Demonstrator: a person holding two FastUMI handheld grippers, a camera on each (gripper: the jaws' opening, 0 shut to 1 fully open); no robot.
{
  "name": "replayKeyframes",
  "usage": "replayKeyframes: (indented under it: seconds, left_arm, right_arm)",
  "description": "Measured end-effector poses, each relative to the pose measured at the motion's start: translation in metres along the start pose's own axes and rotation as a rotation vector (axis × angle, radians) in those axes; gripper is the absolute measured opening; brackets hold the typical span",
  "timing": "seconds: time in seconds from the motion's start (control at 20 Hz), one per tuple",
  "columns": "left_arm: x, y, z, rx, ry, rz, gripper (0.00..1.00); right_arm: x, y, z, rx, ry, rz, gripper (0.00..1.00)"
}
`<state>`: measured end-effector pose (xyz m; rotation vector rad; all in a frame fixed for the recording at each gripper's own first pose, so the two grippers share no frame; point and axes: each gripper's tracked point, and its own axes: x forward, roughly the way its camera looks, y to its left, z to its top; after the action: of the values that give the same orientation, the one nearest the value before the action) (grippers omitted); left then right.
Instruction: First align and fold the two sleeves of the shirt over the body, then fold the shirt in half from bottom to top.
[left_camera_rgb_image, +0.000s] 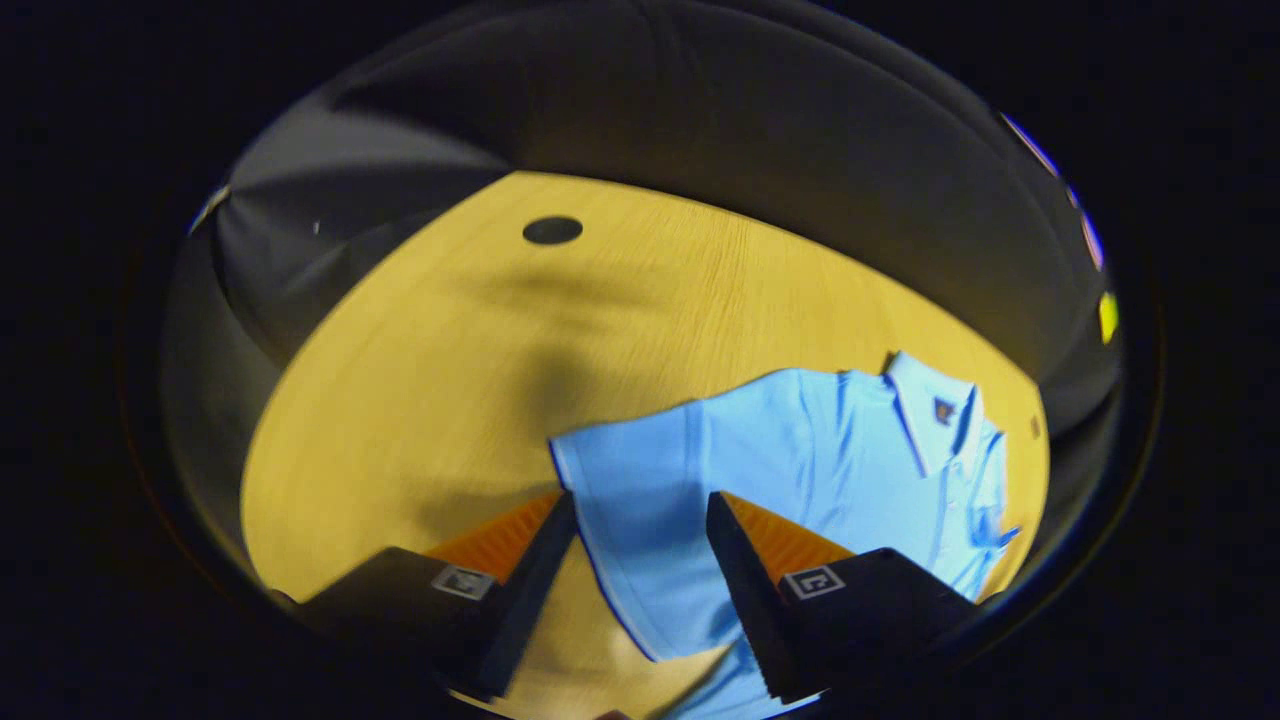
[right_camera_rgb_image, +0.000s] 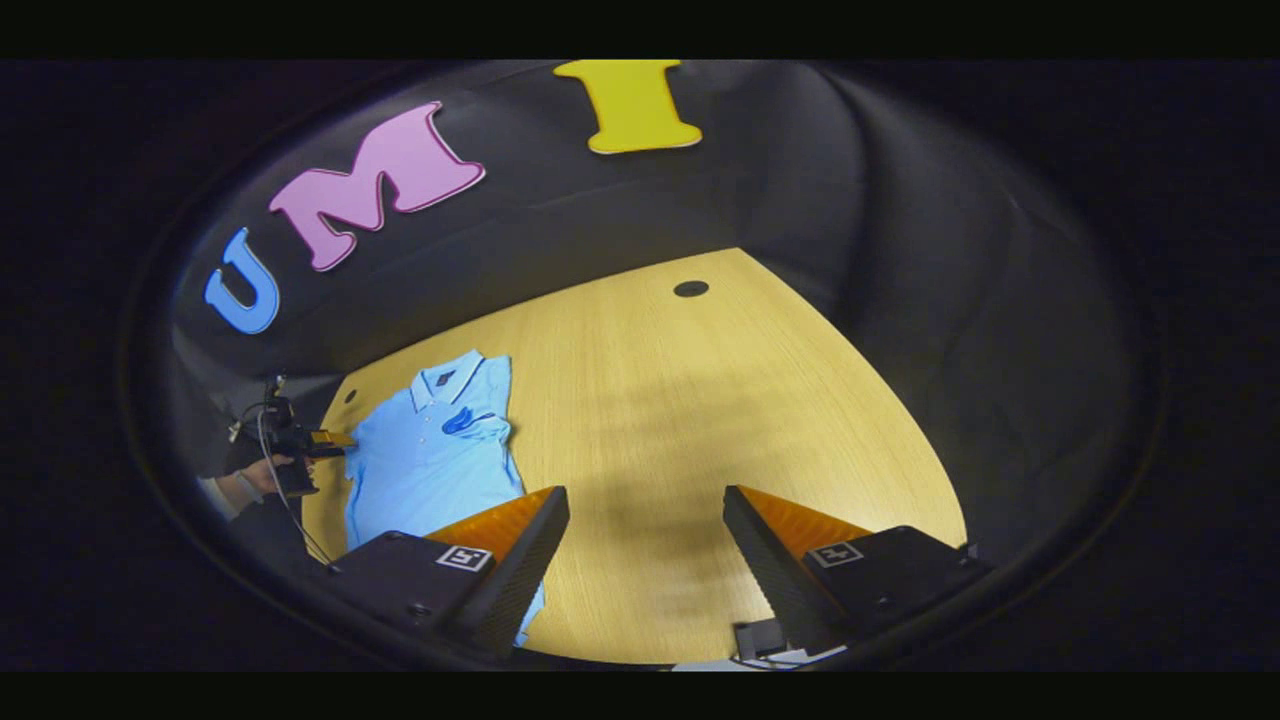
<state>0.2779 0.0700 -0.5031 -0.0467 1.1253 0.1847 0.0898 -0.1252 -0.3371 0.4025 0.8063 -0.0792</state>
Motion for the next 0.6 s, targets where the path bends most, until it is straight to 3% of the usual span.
replayKeyframes:
  seconds: [0.05,0.2,0.3,0.4,0.6]
  left_arm:
    - [-0.004,-0.004,0.001,0.061,0.007,-0.009,0.84]
    - [0.003,-0.021,0.006,0.052,0.008,-0.060,0.15]
    - [0.001,-0.019,0.007,0.029,0.002,-0.055,0.07]
    - [-0.004,-0.022,0.009,0.050,-0.004,-0.053,0.06]
    - [-0.055,-0.073,0.036,0.121,-0.081,-0.234,0.06]
  right_arm:
    - [0.003,-0.003,-0.004,-0.005,0.004,-0.007,0.98]
    - [0.004,0.008,-0.009,0.003,0.028,0.022,0.98]
    - [0.004,0.019,-0.009,0.009,0.030,0.053,0.98]
    - [0.008,0.024,-0.005,-0.006,0.018,0.057,0.98]
    - [0.008,0.030,0.006,0.005,0.008,0.084,0.98]
